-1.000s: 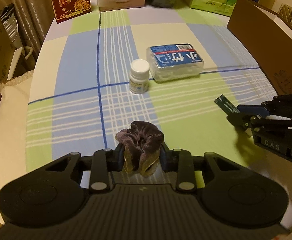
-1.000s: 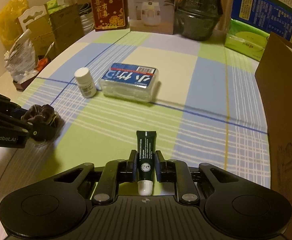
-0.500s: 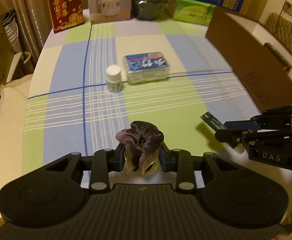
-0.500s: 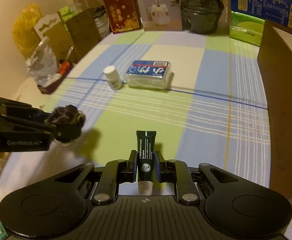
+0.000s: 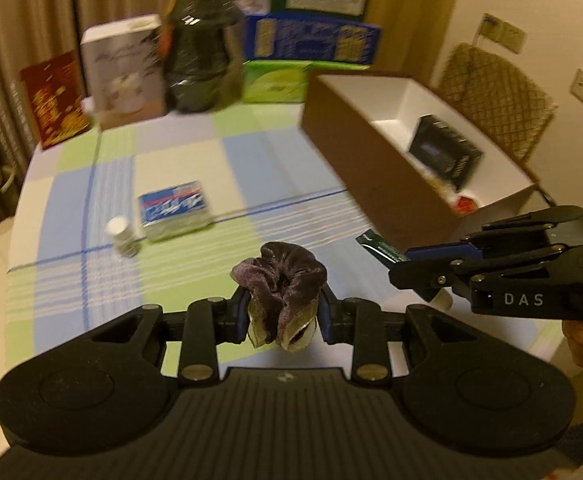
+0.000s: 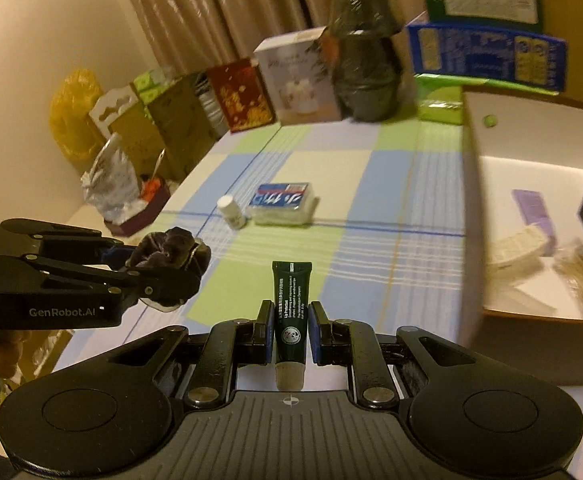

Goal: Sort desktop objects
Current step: 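Carry the scrunchie and green tube toward the white box, then lower the scrunchie with the left gripper while the right lowers the green tube into the box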

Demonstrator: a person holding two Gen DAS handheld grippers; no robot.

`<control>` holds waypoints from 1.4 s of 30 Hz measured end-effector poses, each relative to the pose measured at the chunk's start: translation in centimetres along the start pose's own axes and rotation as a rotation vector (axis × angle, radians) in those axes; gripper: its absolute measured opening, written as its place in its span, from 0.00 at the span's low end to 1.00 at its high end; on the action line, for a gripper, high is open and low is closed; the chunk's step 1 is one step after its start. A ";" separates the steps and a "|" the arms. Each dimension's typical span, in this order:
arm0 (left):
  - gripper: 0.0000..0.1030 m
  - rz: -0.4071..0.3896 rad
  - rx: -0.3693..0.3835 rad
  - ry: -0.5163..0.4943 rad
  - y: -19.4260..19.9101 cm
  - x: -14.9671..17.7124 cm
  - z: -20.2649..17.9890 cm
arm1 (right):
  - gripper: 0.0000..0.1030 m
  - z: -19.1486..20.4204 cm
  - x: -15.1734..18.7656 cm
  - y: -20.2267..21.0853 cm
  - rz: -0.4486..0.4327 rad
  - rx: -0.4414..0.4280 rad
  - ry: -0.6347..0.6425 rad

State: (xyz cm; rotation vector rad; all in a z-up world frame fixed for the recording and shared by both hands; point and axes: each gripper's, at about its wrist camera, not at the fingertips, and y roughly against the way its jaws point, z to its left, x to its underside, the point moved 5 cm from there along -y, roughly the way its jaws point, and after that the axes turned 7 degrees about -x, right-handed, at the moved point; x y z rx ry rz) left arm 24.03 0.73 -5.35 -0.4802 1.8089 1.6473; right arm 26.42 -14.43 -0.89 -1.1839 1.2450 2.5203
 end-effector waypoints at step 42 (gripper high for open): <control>0.27 -0.062 0.149 -0.212 -7.4 -9.6 -20.6 | 0.14 -16.3 -2.4 13.7 -0.176 0.210 -0.075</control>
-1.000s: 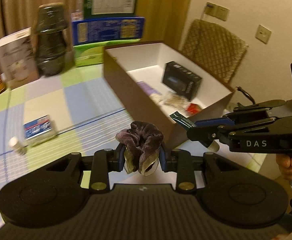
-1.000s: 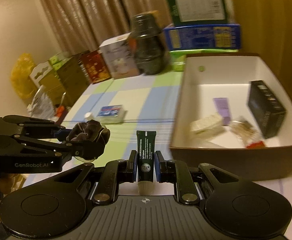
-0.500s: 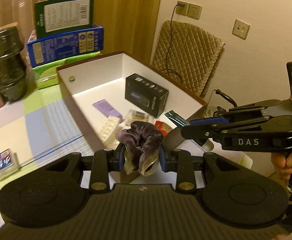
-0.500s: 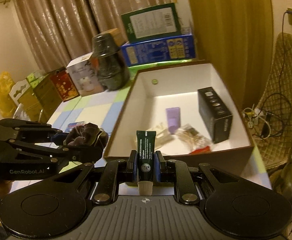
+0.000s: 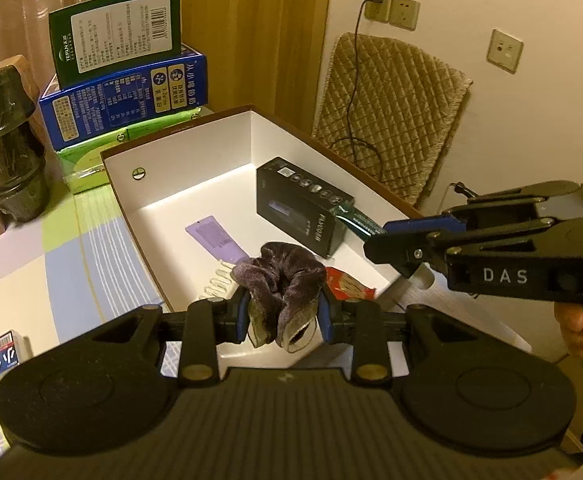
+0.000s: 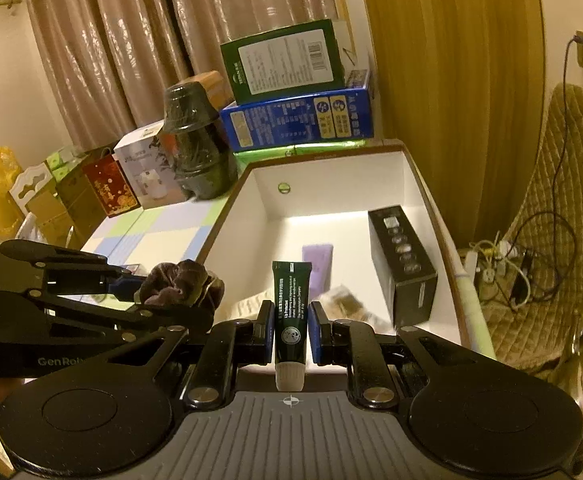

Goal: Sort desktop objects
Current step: 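Lower the scrunchie with the left gripper while the right lowers the green tube into the box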

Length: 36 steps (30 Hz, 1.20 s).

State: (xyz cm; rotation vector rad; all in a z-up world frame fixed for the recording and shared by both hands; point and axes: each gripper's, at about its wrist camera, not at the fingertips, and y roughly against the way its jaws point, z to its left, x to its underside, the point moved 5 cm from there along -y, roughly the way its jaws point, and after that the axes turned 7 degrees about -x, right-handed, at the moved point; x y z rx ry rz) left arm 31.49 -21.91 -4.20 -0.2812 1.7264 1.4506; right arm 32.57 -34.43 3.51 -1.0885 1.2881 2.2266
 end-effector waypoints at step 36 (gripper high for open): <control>0.28 0.129 -0.159 -0.020 -16.9 -8.0 7.4 | 0.14 -8.1 -8.9 -17.7 0.120 0.094 0.108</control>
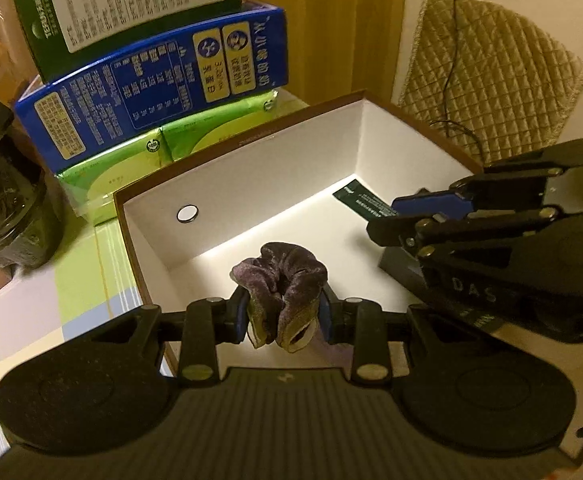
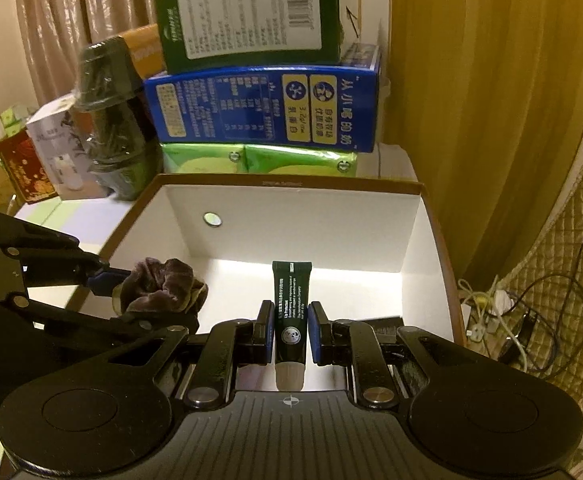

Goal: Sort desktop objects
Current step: 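Lower the scrunchie with the left gripper while the right lowers the green tube into the box, then open both grippers to drop the scrunchie and green tube into the box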

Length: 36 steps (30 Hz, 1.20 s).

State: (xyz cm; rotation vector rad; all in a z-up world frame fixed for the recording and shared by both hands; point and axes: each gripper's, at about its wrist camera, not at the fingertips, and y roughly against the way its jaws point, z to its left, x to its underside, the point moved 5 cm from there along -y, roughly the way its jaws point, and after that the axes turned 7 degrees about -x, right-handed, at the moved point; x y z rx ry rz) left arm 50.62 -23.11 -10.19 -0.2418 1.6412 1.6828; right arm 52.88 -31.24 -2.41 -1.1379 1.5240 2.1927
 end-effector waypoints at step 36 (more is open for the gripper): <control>0.74 -0.006 -0.062 -0.071 -3.9 -1.8 0.7 | 0.14 -1.8 -1.2 -3.9 0.045 0.003 0.008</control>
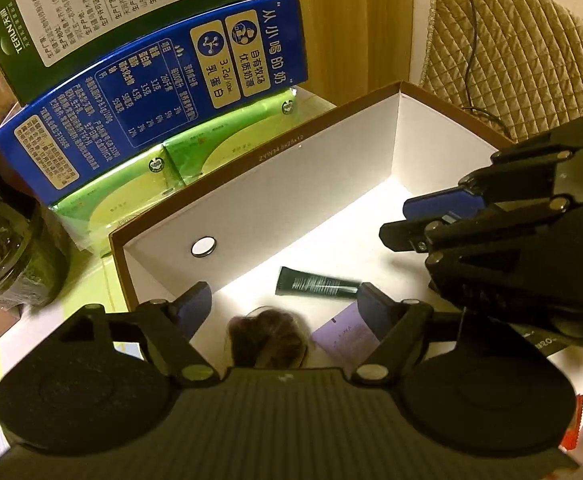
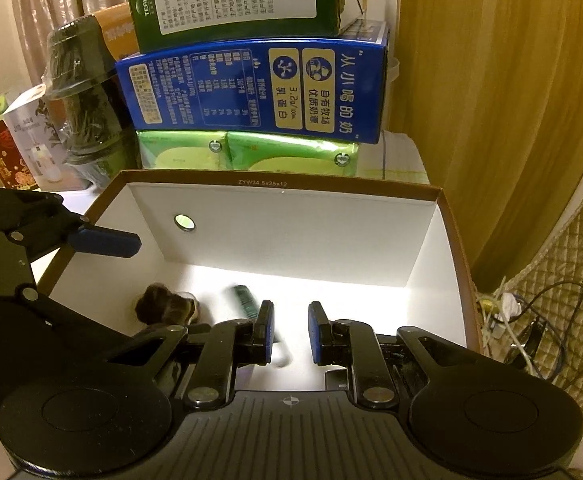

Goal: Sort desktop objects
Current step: 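Open both grippers to drop the scrunchie and green tube into the box, then move both tools back over the pill bottle and floss box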

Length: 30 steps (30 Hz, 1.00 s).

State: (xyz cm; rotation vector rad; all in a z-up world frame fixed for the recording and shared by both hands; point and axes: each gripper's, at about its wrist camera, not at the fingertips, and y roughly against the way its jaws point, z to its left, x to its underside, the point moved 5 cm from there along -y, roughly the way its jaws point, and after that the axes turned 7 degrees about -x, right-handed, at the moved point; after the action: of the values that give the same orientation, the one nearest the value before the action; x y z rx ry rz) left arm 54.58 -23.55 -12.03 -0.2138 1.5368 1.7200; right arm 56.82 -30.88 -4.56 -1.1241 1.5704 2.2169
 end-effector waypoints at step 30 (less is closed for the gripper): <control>0.88 -0.013 0.072 0.044 9.0 4.6 -2.1 | 0.98 2.0 3.5 10.8 -0.130 -0.095 -0.176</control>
State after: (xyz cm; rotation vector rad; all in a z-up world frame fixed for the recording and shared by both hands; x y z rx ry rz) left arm 44.87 -22.80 -8.48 -0.2253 1.6229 1.6565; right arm 47.49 -34.49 1.13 -0.9941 1.2983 2.2553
